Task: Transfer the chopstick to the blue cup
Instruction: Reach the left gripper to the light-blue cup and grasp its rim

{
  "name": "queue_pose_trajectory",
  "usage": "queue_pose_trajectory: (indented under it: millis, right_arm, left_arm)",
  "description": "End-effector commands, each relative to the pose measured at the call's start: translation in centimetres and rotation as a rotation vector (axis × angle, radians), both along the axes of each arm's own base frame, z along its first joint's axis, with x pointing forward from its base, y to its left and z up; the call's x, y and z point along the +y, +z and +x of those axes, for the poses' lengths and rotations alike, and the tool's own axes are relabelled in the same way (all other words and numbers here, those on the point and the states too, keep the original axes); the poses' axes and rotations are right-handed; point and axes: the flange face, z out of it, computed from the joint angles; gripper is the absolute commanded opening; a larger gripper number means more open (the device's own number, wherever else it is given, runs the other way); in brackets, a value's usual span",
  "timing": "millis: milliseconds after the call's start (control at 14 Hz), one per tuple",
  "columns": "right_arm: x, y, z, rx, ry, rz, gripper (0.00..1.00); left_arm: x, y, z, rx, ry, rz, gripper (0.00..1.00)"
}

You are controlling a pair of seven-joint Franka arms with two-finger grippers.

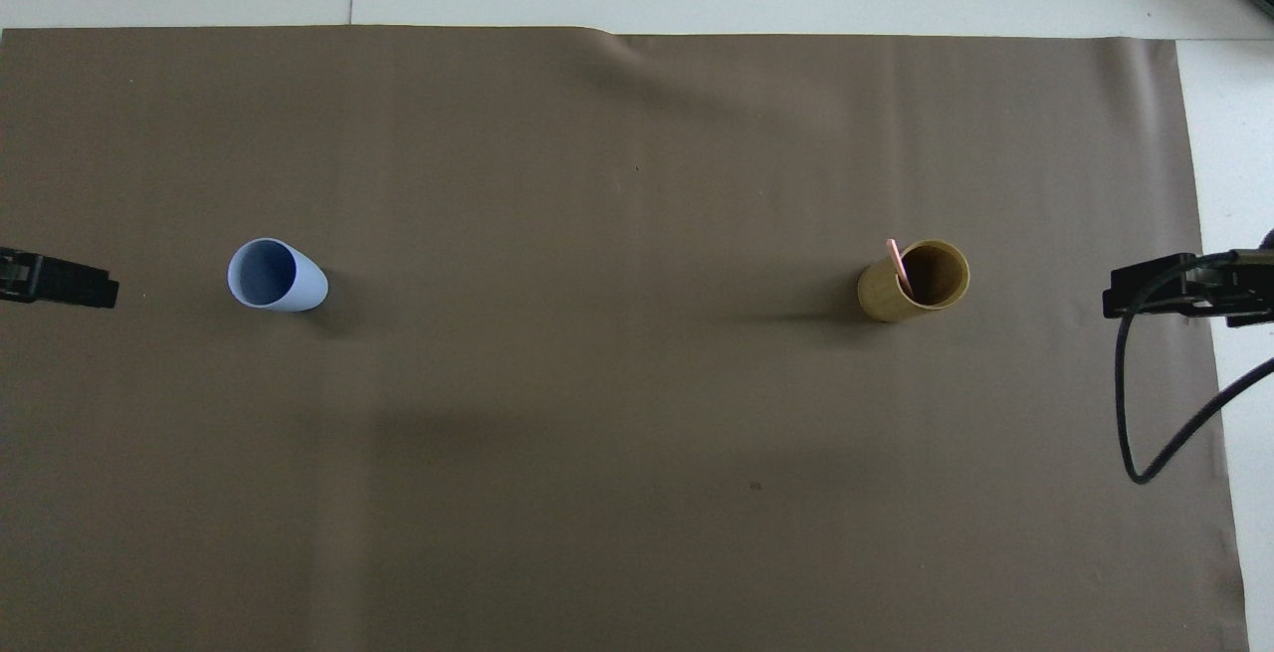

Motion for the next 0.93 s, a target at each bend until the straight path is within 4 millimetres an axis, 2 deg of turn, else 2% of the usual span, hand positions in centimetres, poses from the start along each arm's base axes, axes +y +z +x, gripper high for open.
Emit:
queue_pose_trajectory:
  millis: [0,429,643,786,857]
  right_arm:
    - [-0.5,0.1,-0.7,-0.012,0.019,0.006,1.00]
    - [-0.5,0.1,-0.8,-0.012,0.017,0.006,1.00]
    - [-0.4,0.1,-0.8,-0.012,0.019,0.007,1.00]
    - [-0.5,0.1,-0.8,-0.012,0.017,0.006,1.00]
    - [-0.4,0.0,-0.8,-0.011,0.017,0.007,1.00]
  left_arm:
    - [-0.6,-5.3,0.2,-0.028,-0.023,0.005,1.00]
    - [0.2,-12.6,3.1,-0.054,-0.036,0.002,1.00]
    - [0.5,-17.9,5.3,-0.068,-0.031,0.001,1.00]
    - [0.8,-18.5,5.8,-0.091,-0.029,0.001,1.00]
    - [1.3,-19.6,6.0,-0.080,-0.023,0.001,1.00]
